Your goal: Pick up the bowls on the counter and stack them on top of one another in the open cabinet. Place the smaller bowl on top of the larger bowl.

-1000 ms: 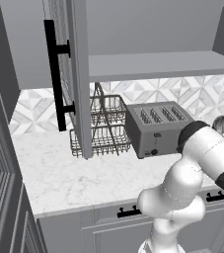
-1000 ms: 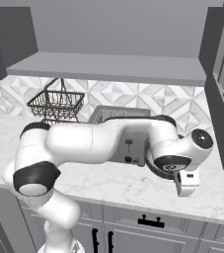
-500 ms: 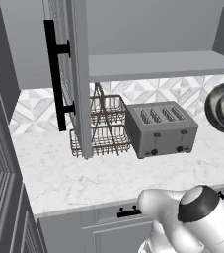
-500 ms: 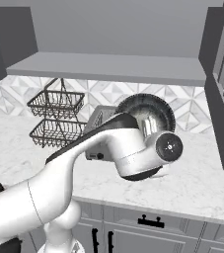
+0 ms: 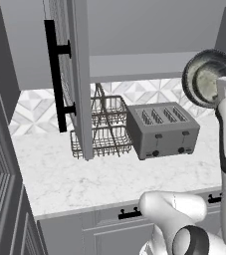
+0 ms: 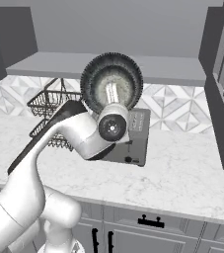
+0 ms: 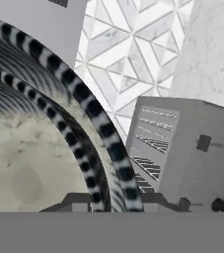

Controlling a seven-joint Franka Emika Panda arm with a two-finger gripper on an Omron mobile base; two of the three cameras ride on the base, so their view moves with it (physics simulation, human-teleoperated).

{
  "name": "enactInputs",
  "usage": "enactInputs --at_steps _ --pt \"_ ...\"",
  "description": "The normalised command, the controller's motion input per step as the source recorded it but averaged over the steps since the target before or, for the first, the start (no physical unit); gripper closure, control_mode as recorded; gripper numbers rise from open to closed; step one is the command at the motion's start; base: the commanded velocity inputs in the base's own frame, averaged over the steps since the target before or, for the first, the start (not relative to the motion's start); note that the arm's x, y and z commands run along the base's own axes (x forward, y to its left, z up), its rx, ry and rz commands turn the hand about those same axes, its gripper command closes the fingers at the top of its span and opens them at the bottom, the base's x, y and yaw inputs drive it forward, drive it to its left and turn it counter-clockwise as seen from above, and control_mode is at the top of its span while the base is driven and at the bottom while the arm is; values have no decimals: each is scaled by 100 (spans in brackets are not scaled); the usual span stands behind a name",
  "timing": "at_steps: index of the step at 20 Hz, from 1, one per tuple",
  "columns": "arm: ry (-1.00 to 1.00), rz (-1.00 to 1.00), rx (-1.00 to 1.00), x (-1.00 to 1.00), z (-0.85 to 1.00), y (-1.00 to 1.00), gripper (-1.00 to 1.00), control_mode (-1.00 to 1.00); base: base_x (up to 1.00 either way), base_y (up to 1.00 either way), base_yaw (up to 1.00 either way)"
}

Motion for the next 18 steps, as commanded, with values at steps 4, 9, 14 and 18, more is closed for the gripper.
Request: enactInputs --at_steps 4,9,14,18 --pt "-1 -2 0 96 100 60 100 -100 0 0 0" --pt "17 0 0 95 100 47 100 -100 0 0 0" --pt "5 0 -3 33 21 16 100 -100 0 0 0" --pt "2 -1 0 83 -2 0 100 -100 0 0 0"
